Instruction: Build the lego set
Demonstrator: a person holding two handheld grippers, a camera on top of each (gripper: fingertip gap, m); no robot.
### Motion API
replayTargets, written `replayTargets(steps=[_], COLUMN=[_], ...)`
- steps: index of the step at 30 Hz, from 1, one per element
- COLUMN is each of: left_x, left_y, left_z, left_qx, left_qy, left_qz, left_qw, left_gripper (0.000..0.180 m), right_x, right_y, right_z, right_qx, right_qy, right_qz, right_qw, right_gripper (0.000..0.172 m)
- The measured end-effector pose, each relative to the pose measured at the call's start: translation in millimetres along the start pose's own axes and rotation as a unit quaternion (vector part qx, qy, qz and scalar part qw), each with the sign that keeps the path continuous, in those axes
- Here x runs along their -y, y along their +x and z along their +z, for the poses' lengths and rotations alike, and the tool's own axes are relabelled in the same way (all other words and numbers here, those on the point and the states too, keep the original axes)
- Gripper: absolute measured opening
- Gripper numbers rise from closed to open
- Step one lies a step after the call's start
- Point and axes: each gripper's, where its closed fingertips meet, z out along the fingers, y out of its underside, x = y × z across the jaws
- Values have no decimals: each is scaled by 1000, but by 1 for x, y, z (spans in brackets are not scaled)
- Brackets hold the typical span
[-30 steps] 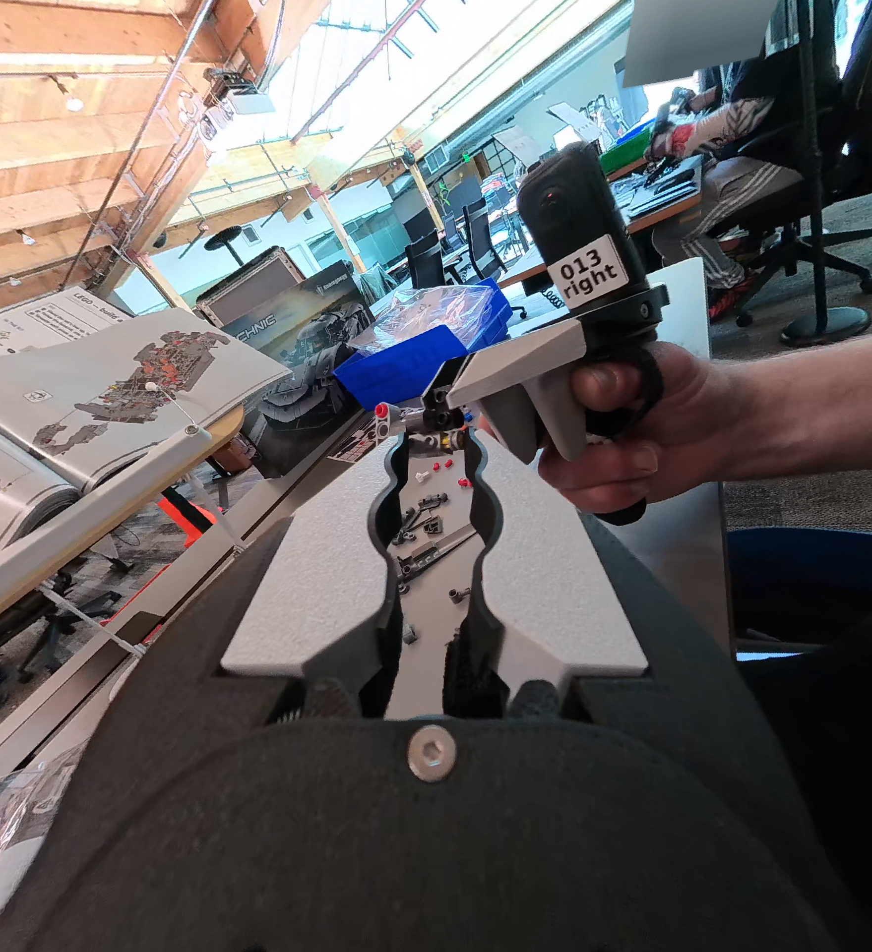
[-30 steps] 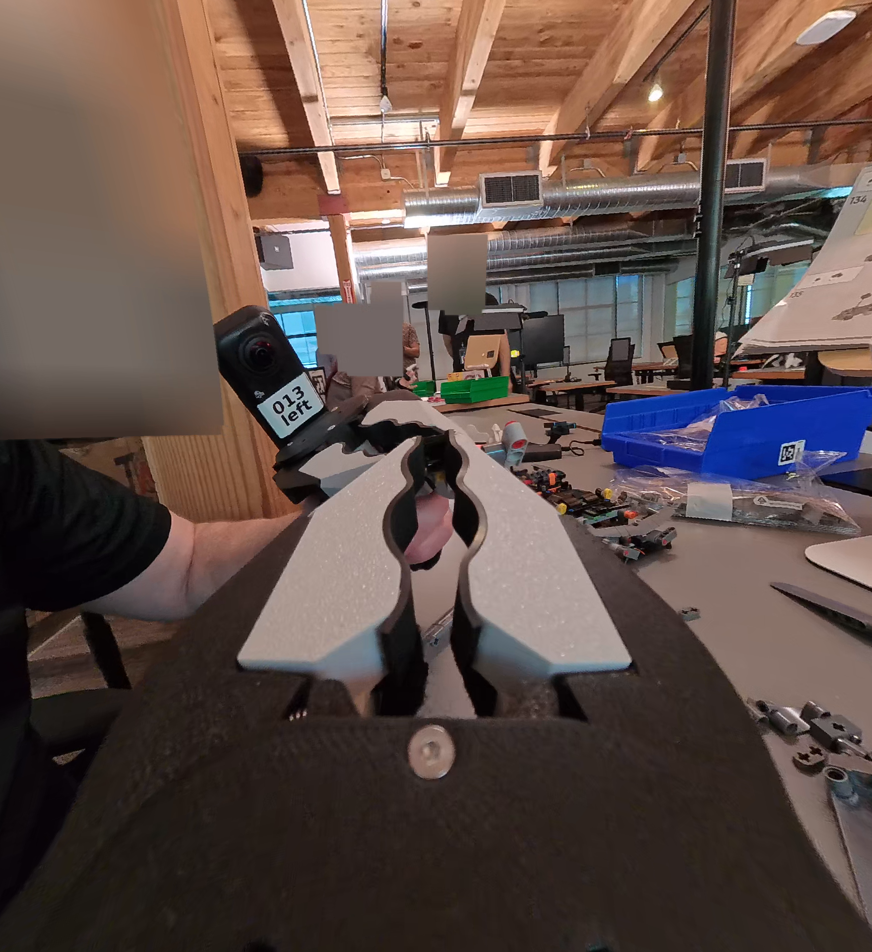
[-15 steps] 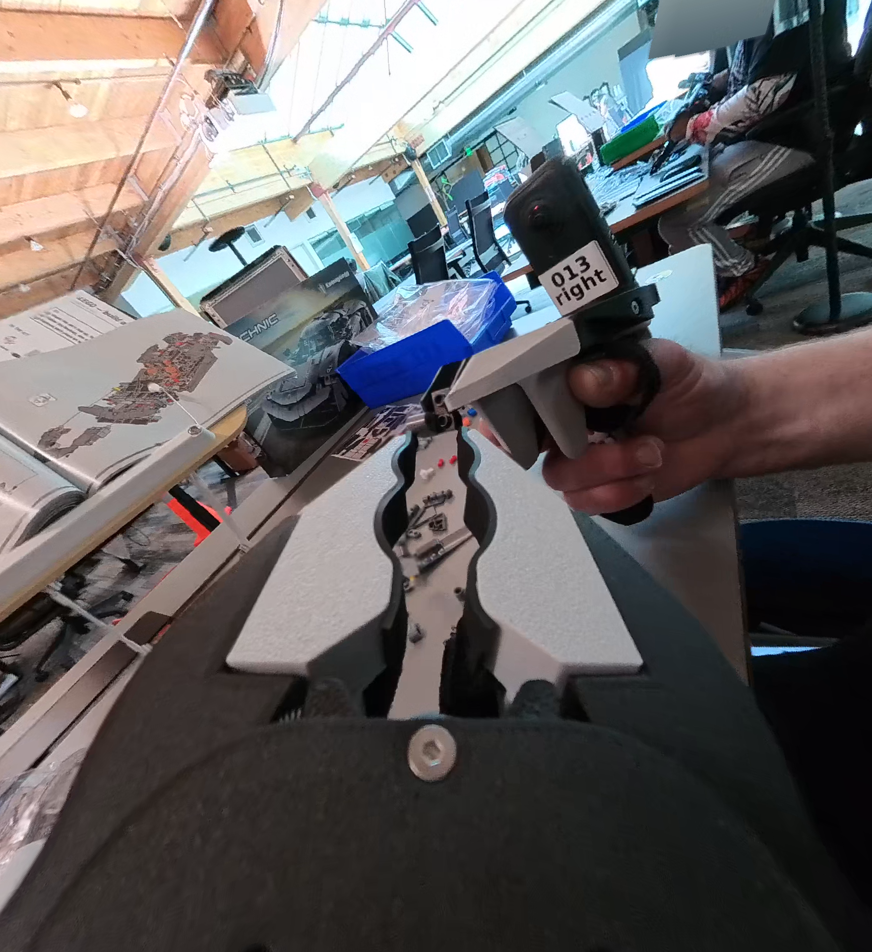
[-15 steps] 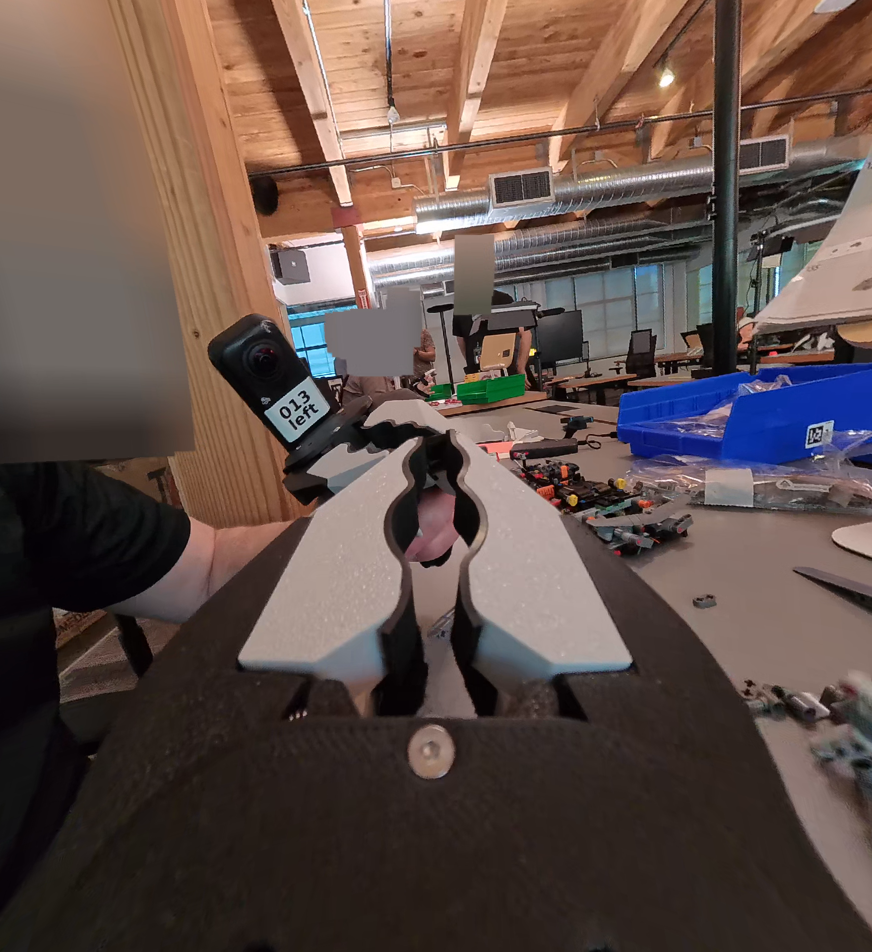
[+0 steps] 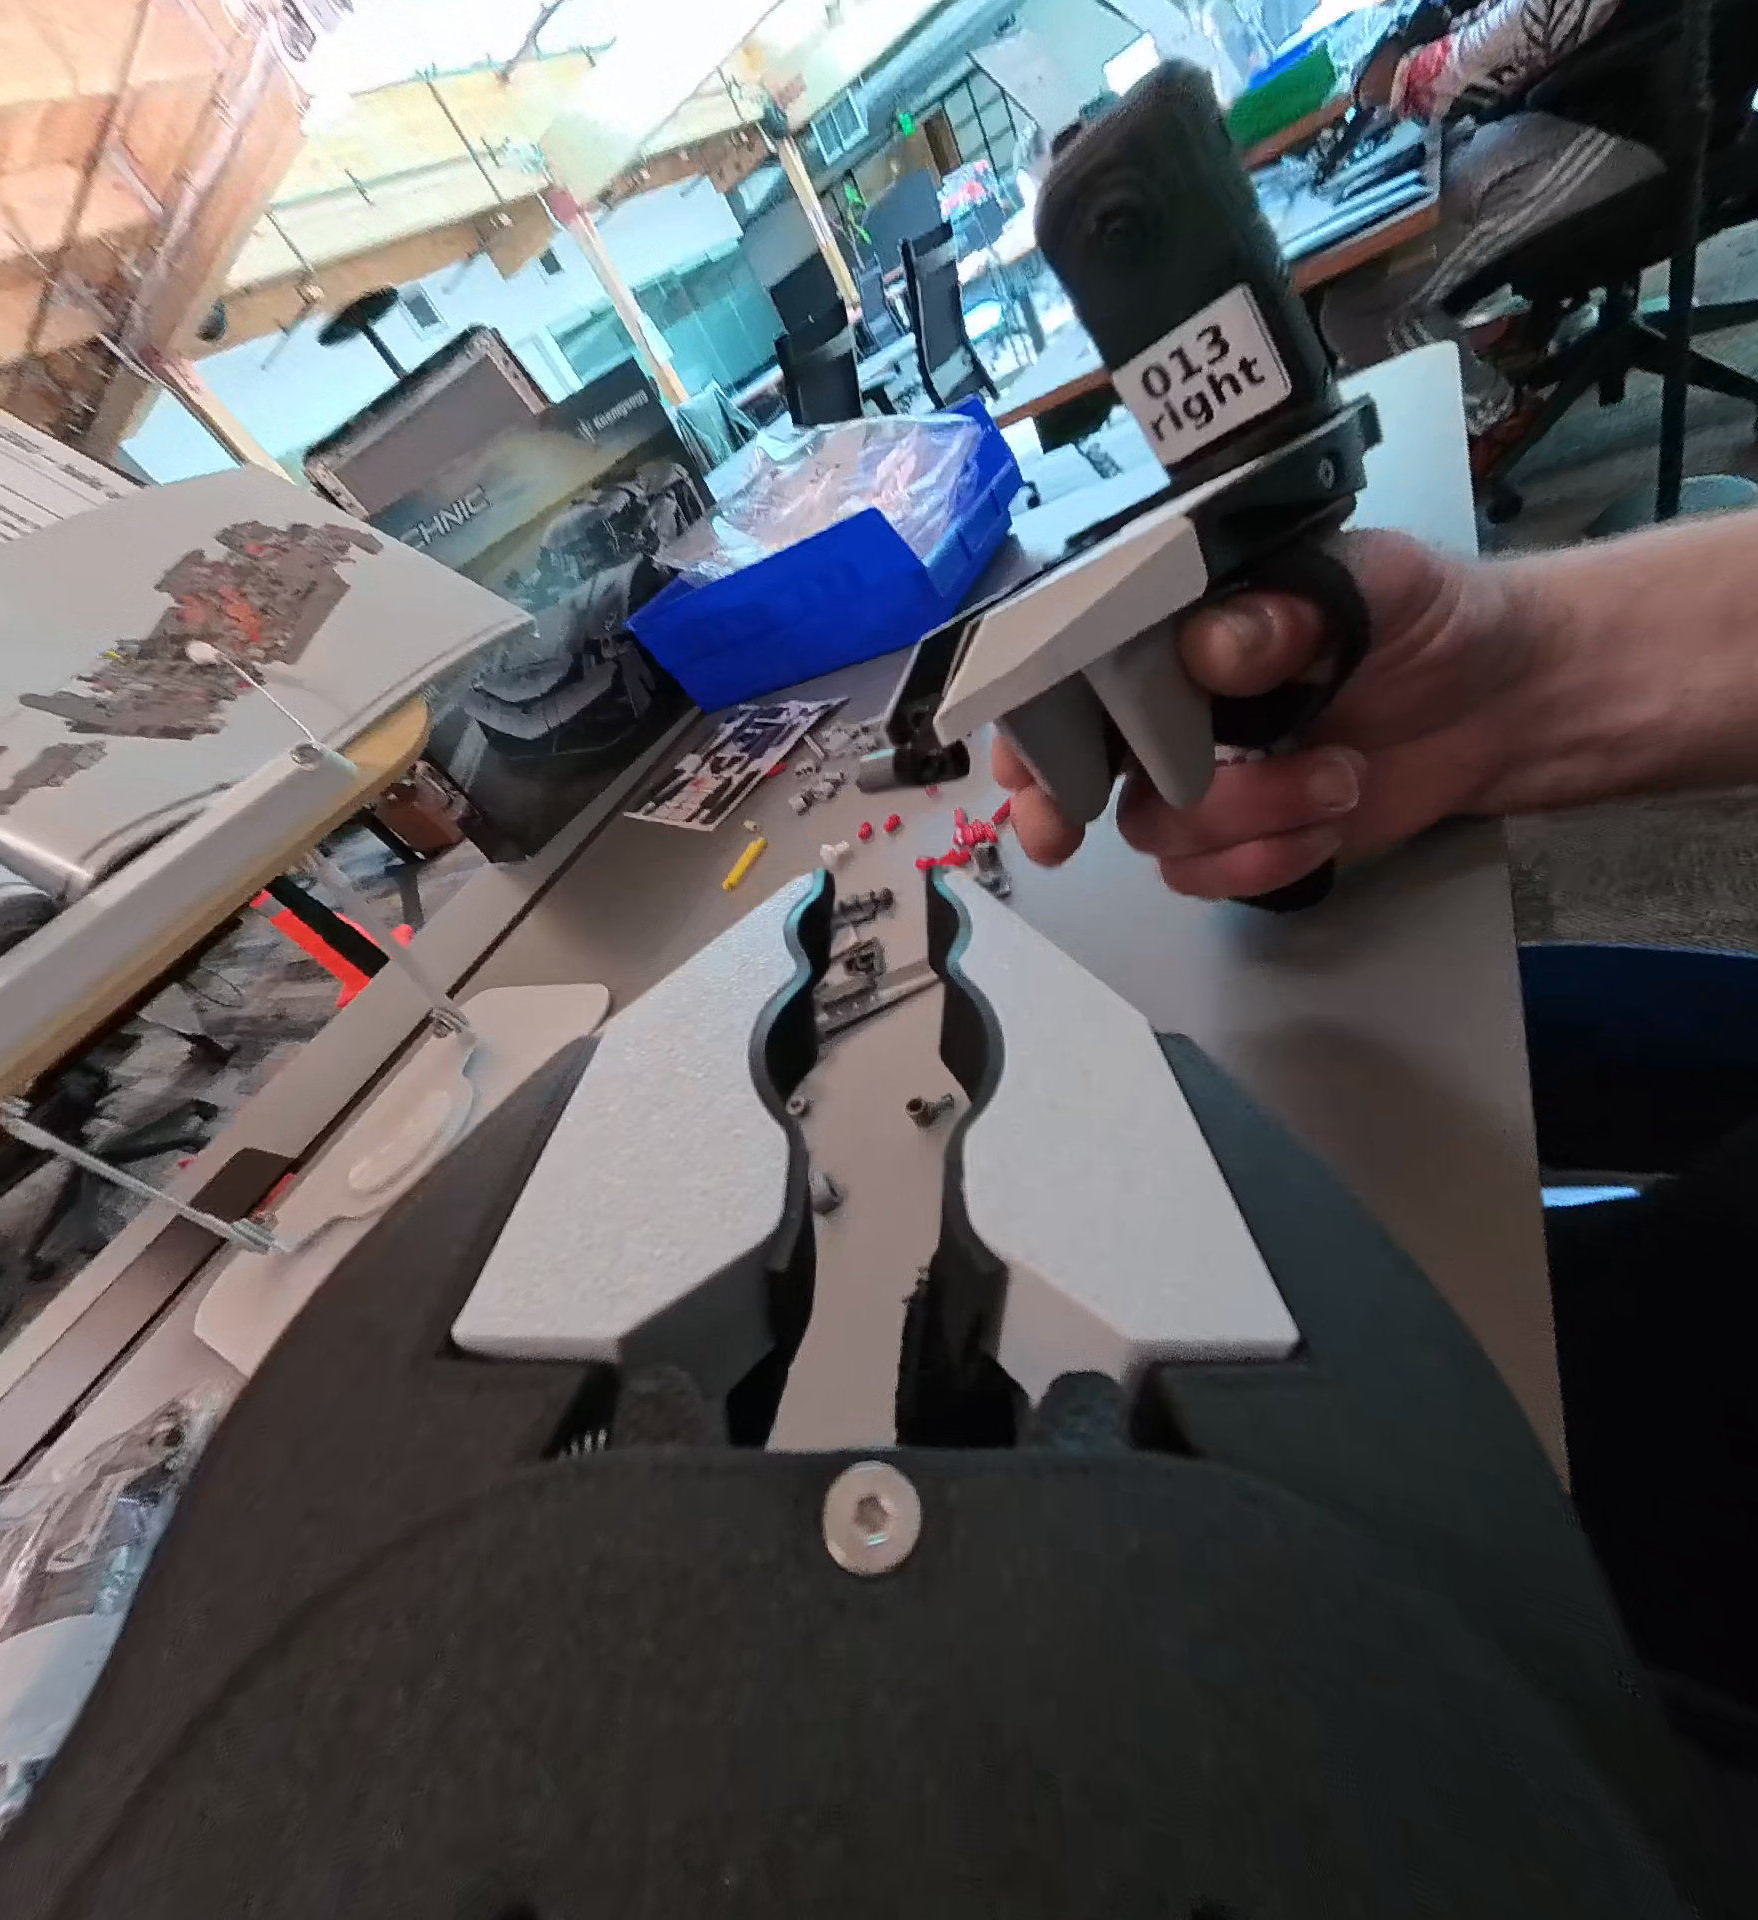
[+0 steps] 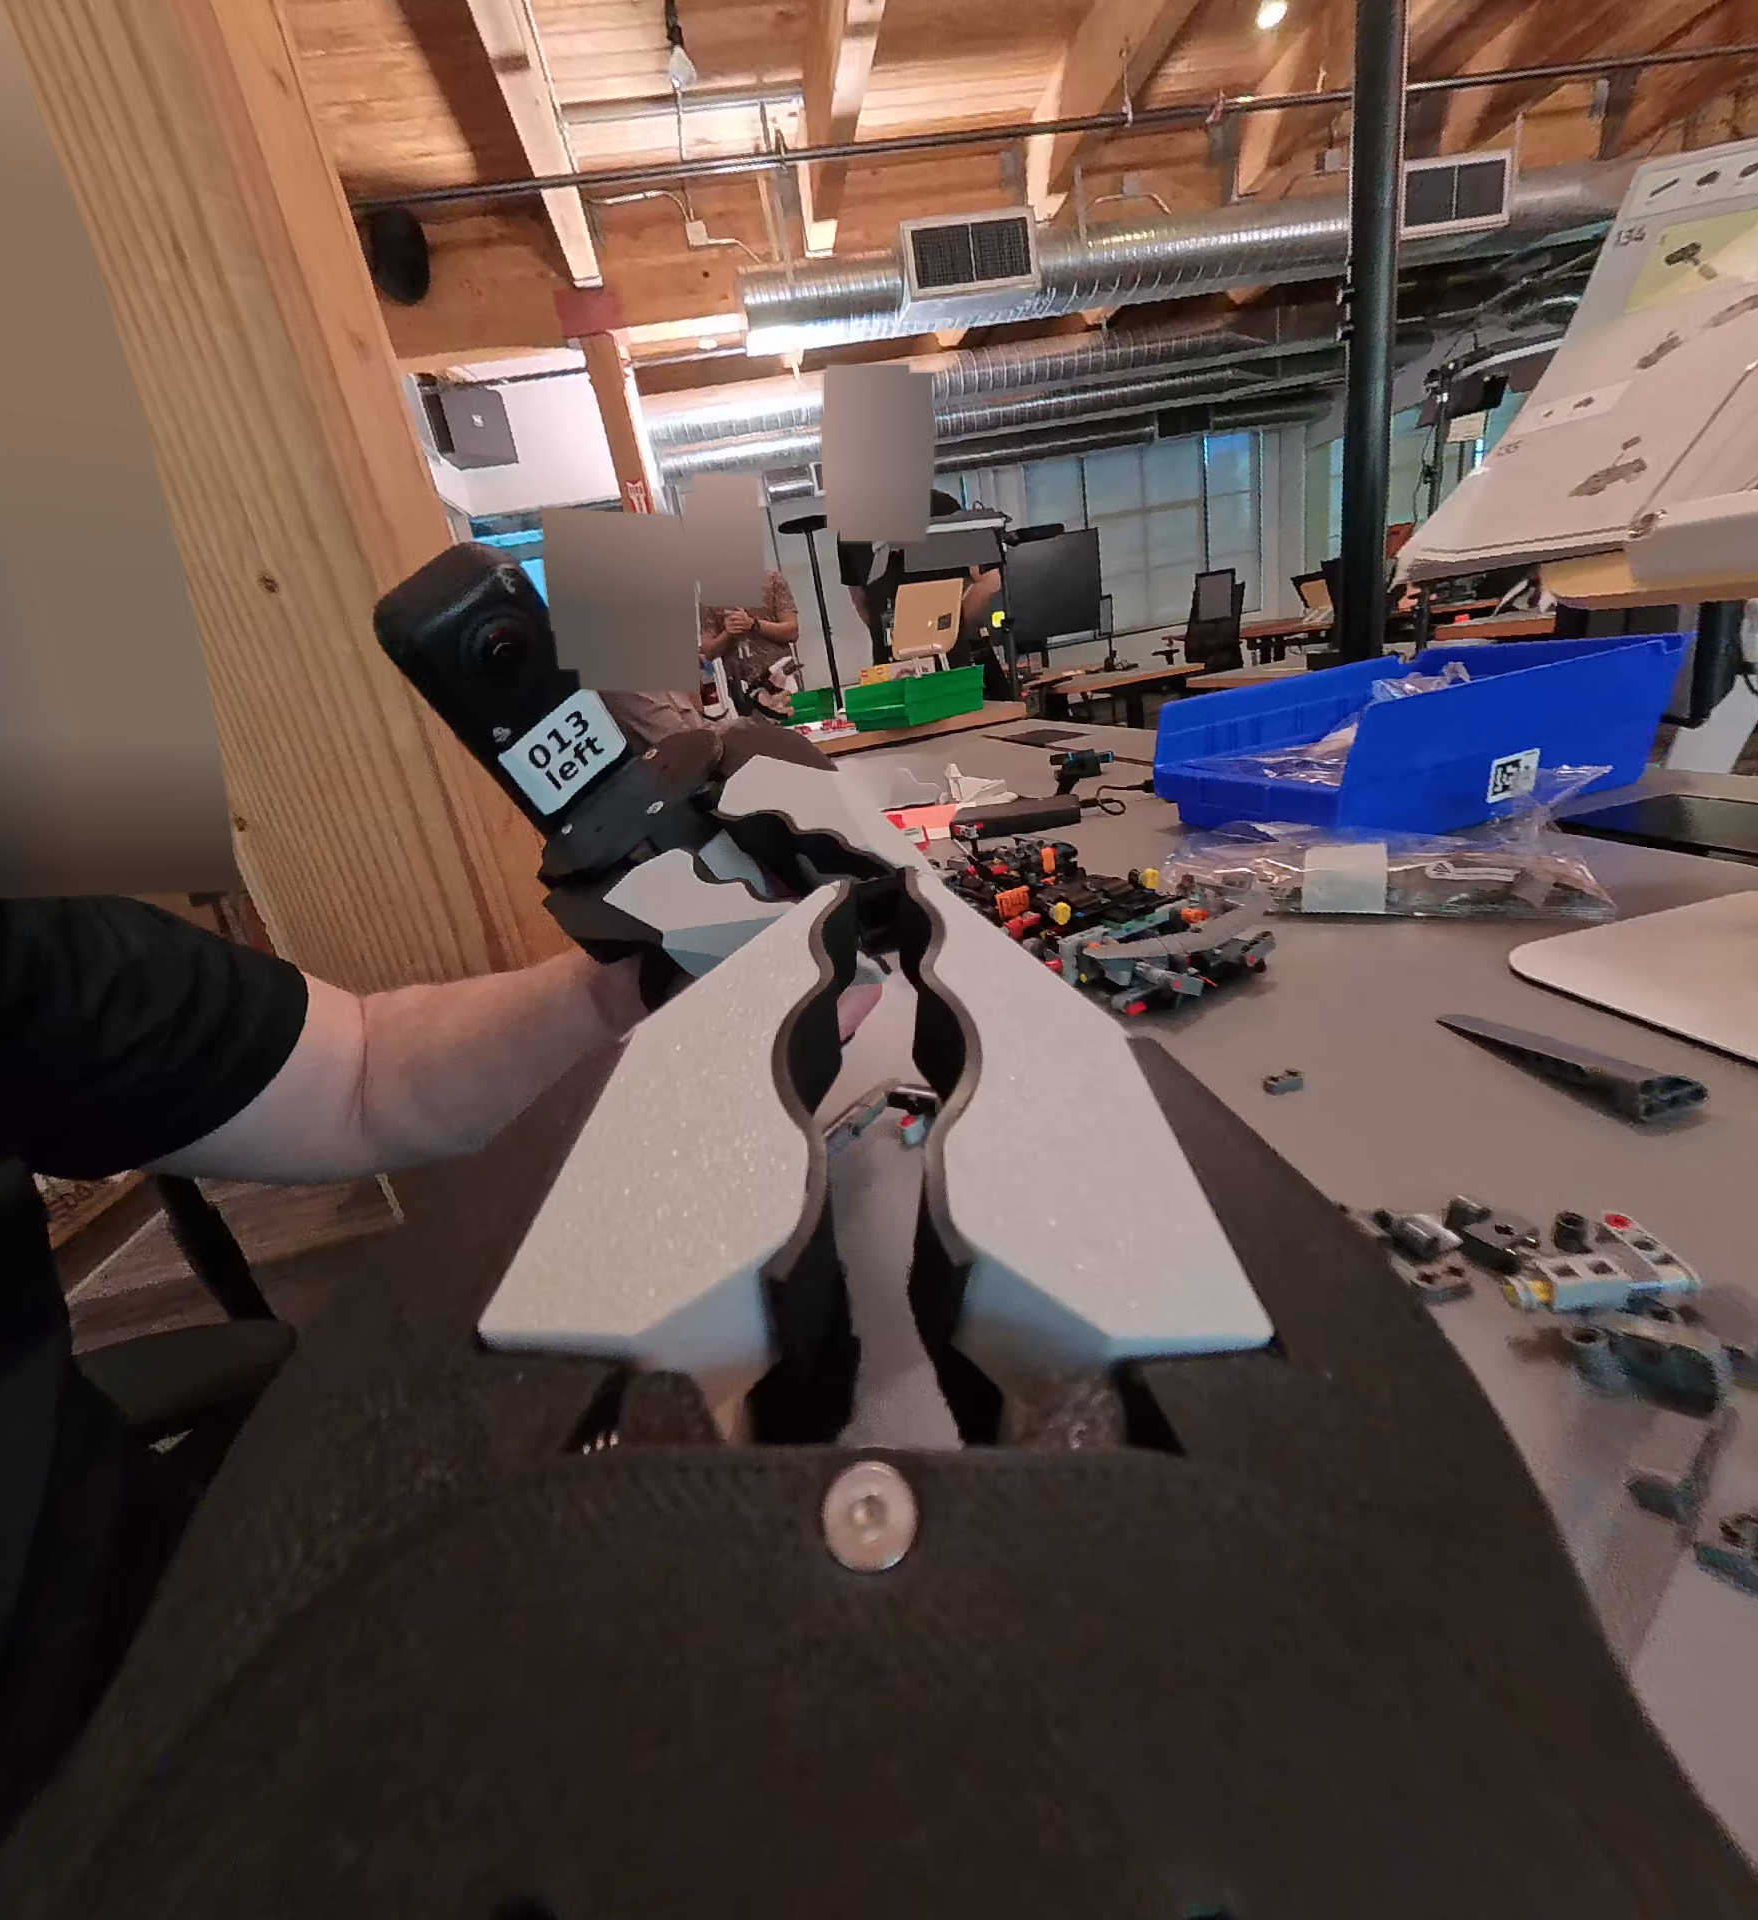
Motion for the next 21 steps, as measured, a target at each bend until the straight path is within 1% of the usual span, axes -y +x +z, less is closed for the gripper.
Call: replayTargets(steps=[5,8,10,13,15,19,21], left_x=[-15,-20,-27,-43,-54,-87,-100], left_y=[-5,-14,-21,-35,-42,-41,-47], left_z=[5,10,18,36,51,80,92], left_qx=[-17,-18,-31,-52,-66,-120,-120], left_qy=[-41,-67,-97,-141,-169,-248,-275], left_qz=[-11,6,19,23,37,61,83], left_qw=[999,998,995,988,983,959,950], left_gripper=[20,21,24,34,36,48,52], right_x=[0,-6,-12,-15,-15,-14,-14], right_y=[11,17,21,26,26,25,24], right_z=[-21,-31,-37,-44,-46,-47,-47], right_qx=[-19,-36,-47,-60,-63,-61,-59], right_qy=[-23,-59,-87,-108,-107,-103,-105], right_qz=[-14,-44,-67,-90,-95,-99,-103], right_qw=[999,997,993,988,988,988,987], right_gripper=[5,5,5,5,5,5,5])
